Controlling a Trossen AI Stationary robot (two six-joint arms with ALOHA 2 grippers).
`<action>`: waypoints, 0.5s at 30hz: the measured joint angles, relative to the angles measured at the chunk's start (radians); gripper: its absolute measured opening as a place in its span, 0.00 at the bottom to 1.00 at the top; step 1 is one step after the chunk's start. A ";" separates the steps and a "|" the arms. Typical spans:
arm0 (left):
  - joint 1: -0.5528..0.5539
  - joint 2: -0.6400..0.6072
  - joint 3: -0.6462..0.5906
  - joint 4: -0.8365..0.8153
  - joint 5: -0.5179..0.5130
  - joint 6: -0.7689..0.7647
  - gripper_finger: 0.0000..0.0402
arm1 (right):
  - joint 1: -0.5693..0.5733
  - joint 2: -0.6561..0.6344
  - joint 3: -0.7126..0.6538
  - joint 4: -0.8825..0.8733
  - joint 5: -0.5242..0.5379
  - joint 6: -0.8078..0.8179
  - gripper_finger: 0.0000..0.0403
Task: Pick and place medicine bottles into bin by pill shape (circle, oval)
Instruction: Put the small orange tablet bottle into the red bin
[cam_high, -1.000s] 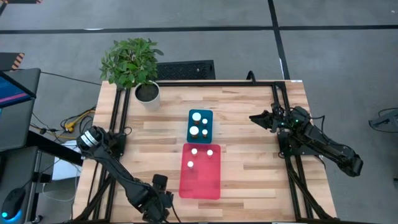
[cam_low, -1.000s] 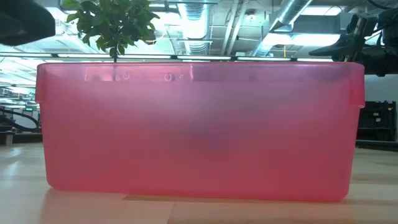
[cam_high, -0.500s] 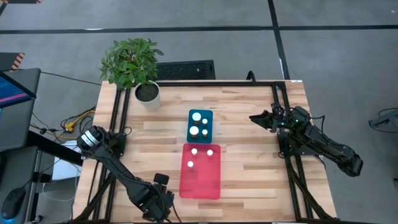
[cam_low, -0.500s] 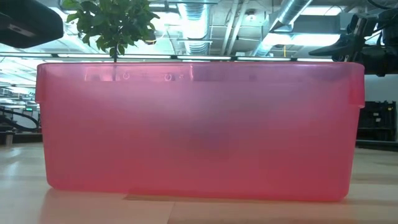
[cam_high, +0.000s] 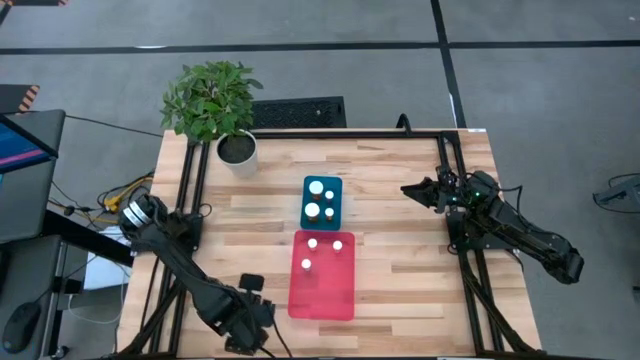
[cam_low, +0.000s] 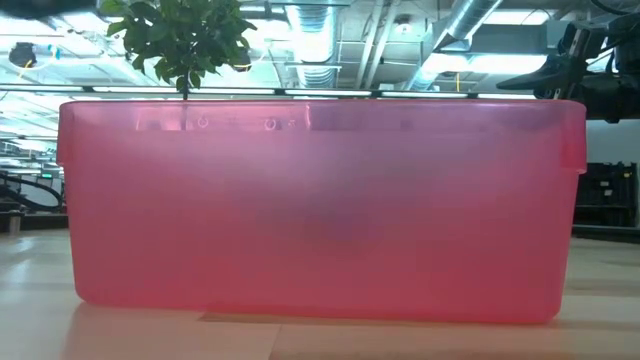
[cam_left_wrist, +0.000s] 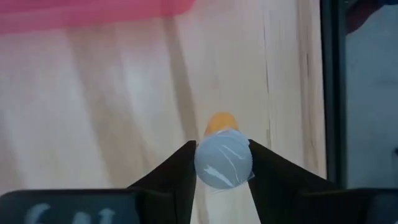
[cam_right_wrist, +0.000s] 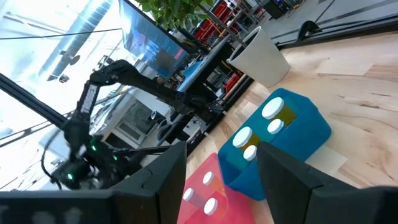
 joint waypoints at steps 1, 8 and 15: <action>0.003 -0.021 0.014 -0.039 0.001 -0.009 0.29 | 0.000 0.000 0.000 0.000 0.000 0.000 0.51; 0.114 -0.168 0.117 -0.215 -0.113 -0.033 0.28 | 0.000 0.000 0.000 0.000 0.000 0.000 0.51; 0.369 -0.181 0.146 -0.128 -0.153 0.149 0.29 | 0.000 0.000 0.000 0.000 0.000 0.000 0.51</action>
